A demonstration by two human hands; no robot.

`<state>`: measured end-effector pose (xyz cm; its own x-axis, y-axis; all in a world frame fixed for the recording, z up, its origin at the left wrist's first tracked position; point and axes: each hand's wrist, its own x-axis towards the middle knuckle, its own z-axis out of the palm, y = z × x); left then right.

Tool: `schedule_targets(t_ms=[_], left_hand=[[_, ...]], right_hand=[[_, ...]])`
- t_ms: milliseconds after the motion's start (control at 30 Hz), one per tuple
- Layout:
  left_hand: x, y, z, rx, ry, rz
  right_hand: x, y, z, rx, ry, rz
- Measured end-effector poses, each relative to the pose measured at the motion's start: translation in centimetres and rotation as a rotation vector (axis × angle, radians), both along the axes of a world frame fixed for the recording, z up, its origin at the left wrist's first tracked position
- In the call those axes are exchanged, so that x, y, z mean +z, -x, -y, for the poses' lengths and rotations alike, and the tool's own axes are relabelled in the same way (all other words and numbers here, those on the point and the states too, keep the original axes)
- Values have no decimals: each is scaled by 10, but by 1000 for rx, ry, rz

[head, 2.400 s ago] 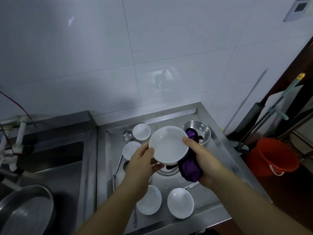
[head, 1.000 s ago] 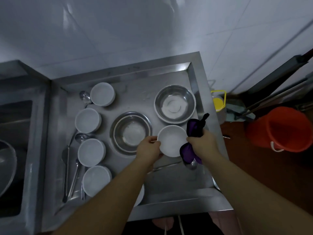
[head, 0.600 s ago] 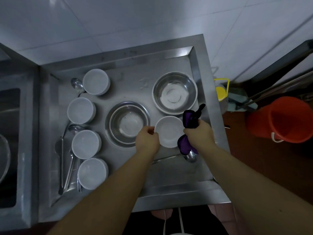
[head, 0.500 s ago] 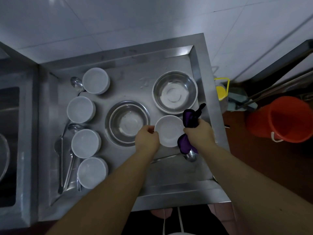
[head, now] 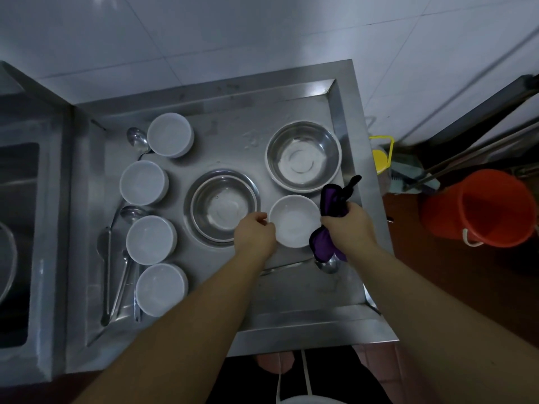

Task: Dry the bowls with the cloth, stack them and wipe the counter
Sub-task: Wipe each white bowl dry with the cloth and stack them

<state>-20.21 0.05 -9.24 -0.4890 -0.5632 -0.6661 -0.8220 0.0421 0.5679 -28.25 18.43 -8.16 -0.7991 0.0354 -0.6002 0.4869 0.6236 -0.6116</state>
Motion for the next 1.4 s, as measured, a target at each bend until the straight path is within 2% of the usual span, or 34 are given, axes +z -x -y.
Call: schedule_targets(t_ms=[167,400,700,900,1200,1400], left_hand=[[23,-21,19,-93,69,5],[37,-95,64,-152,132,96],[20,-185,98,-297,176,218],[10,-209,98,-400,175,191],[-3,-210,95,-296,51,251],[6,-215,94,-316,-70,226]], right_hand=[[28,-7,-2,4,-5,-62],[56,-49,36,172,21,-107],[37,-123,101,358,11,7],[23,-157,119,405,1,68],[21,-170,119,347,-31,66],[32,-163,113,305,8,52]])
